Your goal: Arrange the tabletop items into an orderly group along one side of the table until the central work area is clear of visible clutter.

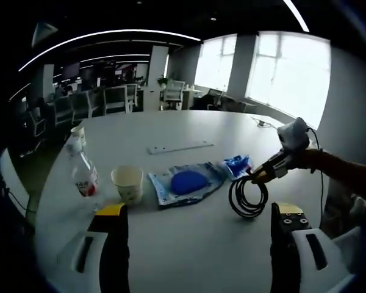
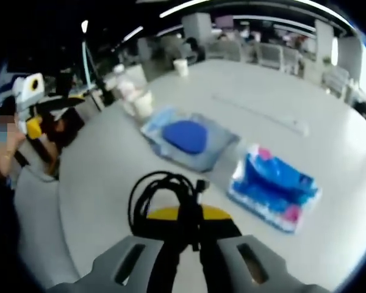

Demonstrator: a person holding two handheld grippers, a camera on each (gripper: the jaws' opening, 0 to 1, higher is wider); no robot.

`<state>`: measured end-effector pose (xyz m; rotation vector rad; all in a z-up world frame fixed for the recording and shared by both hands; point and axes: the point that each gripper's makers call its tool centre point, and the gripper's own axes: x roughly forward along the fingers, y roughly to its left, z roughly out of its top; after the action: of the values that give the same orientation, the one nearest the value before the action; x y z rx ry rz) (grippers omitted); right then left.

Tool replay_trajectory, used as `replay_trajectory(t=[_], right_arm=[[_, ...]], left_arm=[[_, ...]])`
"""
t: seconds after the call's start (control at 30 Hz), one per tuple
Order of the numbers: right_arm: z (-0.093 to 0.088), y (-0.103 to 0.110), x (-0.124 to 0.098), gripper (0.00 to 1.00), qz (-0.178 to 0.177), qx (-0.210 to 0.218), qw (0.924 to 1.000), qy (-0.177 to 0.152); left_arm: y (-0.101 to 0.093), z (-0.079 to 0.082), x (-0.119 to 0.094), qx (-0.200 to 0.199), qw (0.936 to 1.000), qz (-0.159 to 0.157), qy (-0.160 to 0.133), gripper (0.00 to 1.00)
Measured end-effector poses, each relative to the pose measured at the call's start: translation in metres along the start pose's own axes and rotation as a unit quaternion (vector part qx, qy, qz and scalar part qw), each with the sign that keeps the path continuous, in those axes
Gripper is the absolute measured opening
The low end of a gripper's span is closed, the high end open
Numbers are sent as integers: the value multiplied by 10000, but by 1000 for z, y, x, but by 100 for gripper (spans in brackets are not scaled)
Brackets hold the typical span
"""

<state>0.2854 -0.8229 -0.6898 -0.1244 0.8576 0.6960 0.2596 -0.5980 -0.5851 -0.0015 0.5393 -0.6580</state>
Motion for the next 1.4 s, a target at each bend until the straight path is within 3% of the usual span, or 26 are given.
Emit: replay_trajectory(t=[0.17, 0.27, 0.47, 0.8, 1.4], right_arm=[[-5, -7, 8, 6, -100, -183, 9996, 166], [-7, -13, 11, 6, -265, -613, 9973, 316], [-10, -19, 22, 7, -323, -560, 9971, 414], [-23, -29, 34, 8, -559, -883, 9907, 873], [-27, -34, 37, 12, -882, -1120, 9838, 1085]], left_arm=[[7, -9, -4, 2, 9999, 110, 89, 98], [11, -12, -8, -45, 9998, 142, 108, 98], [16, -15, -12, -46, 9996, 226, 145, 97], [19, -17, -15, 6, 9995, 267, 167, 99], [29, -28, -26, 29, 9990, 362, 279, 100]])
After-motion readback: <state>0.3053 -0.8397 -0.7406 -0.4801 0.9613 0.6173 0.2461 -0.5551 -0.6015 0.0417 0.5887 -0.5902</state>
